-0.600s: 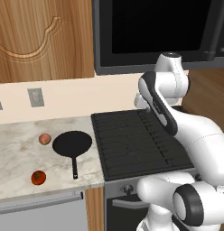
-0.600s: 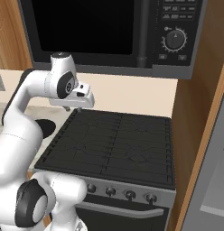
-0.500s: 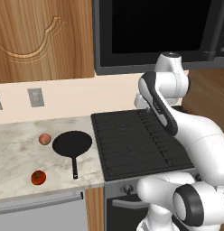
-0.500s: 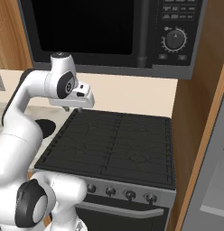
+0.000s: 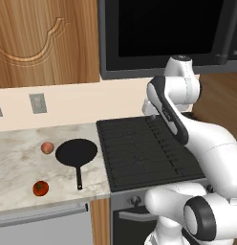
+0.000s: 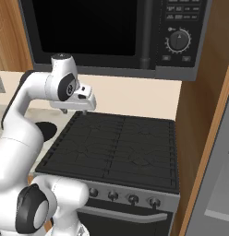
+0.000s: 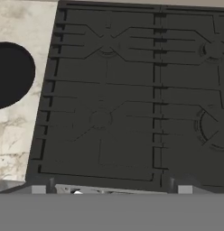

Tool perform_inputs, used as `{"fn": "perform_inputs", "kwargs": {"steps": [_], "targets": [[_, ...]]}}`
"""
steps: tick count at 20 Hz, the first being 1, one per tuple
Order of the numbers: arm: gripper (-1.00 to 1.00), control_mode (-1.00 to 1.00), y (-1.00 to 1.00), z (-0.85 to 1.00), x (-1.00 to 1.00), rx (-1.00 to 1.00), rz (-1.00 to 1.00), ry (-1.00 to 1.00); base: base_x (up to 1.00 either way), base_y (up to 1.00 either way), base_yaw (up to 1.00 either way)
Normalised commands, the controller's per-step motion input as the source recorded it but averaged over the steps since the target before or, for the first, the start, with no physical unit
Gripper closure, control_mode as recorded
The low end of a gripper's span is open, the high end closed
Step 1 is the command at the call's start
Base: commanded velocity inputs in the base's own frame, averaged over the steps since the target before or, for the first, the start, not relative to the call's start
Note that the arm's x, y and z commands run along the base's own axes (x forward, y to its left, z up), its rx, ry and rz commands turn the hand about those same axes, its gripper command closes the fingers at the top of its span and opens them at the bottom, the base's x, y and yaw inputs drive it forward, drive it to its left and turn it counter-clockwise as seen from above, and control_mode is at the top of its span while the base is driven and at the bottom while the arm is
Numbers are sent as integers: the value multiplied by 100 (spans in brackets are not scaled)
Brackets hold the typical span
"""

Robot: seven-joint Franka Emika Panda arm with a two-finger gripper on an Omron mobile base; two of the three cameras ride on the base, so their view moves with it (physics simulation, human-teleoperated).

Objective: Place the pan on the rear right burner on the stove. Then place the tomato and the onion in the pan and turn on the rear right burner.

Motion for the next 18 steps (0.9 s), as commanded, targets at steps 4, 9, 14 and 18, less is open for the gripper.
{"fn": "perform_inputs", "kwargs": {"steps": [4,9,14,18], "targets": [[-100,-100,5,0,-5,0,0,0,0,0,0],[-100,-100,17,0,-15,0,0,0,0,0,0],[-100,-100,25,0,-15,0,0,0,0,0,0],[-100,-100,34,0,-15,0,0,0,0,0,0]]}}
